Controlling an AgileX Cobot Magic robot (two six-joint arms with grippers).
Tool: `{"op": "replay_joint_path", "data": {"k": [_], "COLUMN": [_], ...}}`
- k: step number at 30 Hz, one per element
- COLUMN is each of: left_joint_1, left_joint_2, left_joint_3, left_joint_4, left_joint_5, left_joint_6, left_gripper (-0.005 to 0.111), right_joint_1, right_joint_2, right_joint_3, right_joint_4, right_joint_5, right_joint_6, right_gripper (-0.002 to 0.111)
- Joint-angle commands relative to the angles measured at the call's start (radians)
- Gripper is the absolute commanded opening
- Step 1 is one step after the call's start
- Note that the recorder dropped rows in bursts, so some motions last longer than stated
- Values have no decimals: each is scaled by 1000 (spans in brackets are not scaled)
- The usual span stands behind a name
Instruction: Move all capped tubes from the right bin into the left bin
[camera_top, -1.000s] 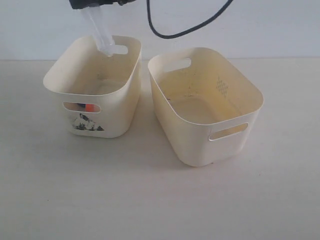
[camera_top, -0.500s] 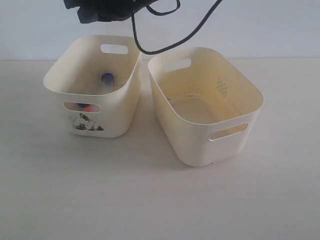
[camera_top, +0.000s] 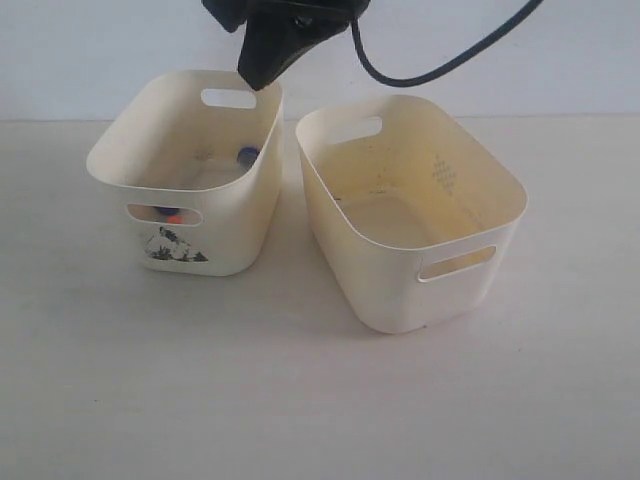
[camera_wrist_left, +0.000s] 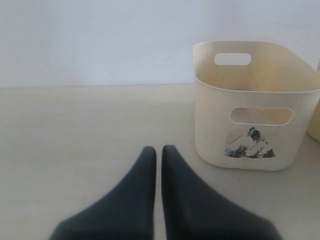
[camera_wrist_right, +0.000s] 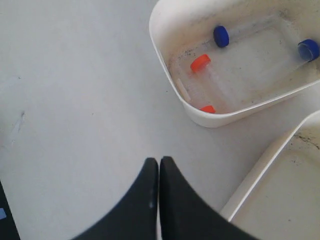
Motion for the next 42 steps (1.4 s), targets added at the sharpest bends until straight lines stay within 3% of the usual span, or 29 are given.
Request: {"op": "replay_joint_path", "data": {"k": [1, 10, 17, 26, 36, 42], "left_joint_1": [1, 1, 1, 1, 1, 1], "left_joint_2": [-3, -3, -3, -3, -3, -3], "left_joint_3": [-3, -3, -3, -3, -3, -3], "left_joint_4": [2, 2, 2, 2, 2, 2], "left_joint_5": [-2, -2, -2, -2, -2, -2], "left_joint_6": [-8, -8, -8, -8, -8, -8], "left_gripper": [4, 4, 4, 4, 4, 4], "right_joint_1": [0, 0, 0, -26, -367, -439], "right_joint_2": [-12, -88, -306, -690, -1190, -1574], "right_joint_3": [-1, -1, 97, 574, 1305, 1657], "right_joint_4": [0, 5, -4, -134, -101, -103], "right_joint_5": [4, -50, -352, -577, -1081, -1170], "right_joint_6": [1, 83, 76, 15, 195, 202], "right_gripper": [0, 0, 0, 0, 0, 0]}}
